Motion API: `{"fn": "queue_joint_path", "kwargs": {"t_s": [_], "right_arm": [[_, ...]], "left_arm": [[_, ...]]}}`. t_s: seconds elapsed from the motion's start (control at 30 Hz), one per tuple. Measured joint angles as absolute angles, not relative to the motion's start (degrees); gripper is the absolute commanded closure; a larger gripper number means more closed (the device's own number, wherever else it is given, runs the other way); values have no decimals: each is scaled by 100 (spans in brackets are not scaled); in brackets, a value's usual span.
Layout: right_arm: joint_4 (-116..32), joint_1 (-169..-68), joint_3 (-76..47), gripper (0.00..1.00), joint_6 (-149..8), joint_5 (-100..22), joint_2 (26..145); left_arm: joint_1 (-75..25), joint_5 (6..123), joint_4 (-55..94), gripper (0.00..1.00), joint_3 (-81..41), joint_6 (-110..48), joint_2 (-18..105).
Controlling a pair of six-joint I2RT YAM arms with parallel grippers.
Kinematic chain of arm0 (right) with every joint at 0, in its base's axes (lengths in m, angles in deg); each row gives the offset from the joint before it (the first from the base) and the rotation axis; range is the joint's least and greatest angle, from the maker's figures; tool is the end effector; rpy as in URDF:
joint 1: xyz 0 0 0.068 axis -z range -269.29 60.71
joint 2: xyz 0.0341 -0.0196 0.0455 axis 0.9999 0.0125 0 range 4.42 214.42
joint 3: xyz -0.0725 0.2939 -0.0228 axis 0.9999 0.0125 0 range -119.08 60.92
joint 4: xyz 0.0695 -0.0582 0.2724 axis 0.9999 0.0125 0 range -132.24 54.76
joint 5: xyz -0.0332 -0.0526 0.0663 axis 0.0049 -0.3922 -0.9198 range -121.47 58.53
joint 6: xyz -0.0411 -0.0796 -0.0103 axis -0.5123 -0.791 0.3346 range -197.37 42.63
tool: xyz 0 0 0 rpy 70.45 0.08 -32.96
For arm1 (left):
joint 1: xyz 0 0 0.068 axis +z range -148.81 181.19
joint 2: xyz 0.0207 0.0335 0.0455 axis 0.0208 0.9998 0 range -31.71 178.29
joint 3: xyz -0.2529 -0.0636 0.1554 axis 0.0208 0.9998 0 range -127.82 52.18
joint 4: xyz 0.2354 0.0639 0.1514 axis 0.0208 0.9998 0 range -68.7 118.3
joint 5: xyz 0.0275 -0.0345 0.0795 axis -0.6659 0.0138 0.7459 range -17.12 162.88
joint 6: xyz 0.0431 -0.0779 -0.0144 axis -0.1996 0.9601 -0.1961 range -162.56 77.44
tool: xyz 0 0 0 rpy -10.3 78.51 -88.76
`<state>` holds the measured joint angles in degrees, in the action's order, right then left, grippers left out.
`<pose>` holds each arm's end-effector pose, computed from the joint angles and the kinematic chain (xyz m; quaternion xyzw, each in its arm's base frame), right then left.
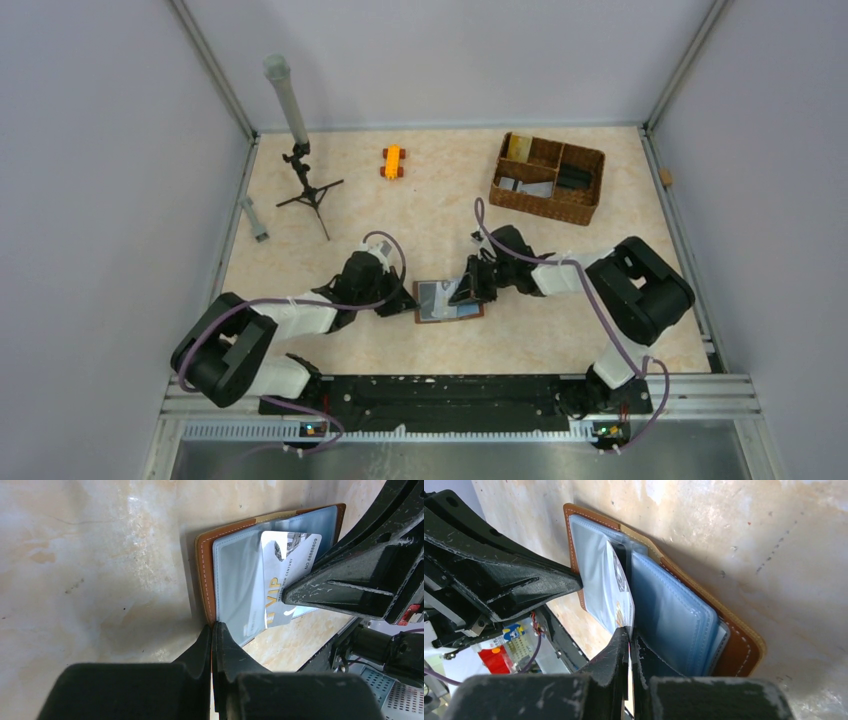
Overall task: Put the credit cards into the card holder
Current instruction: Insert the credit card into the card holder.
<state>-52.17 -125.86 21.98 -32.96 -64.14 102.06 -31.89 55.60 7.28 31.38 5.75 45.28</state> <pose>0.2516 0.2407 0.0984 -0.0375 0.9029 0.4196 0.0861 0.2103 -0.1656 0.1074 -0.0594 0.9039 -0.3654 0.2143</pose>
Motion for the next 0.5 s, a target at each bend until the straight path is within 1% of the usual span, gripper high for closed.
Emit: {"fn": "queue_joint_path", "kwargs": {"t_s": [0.5], "right_arm": [[-4959,-12630,2460,100,-3113,-5935,9714]], "left_arm": [[-3224,5584,642,100,3086,599,4646]]}}
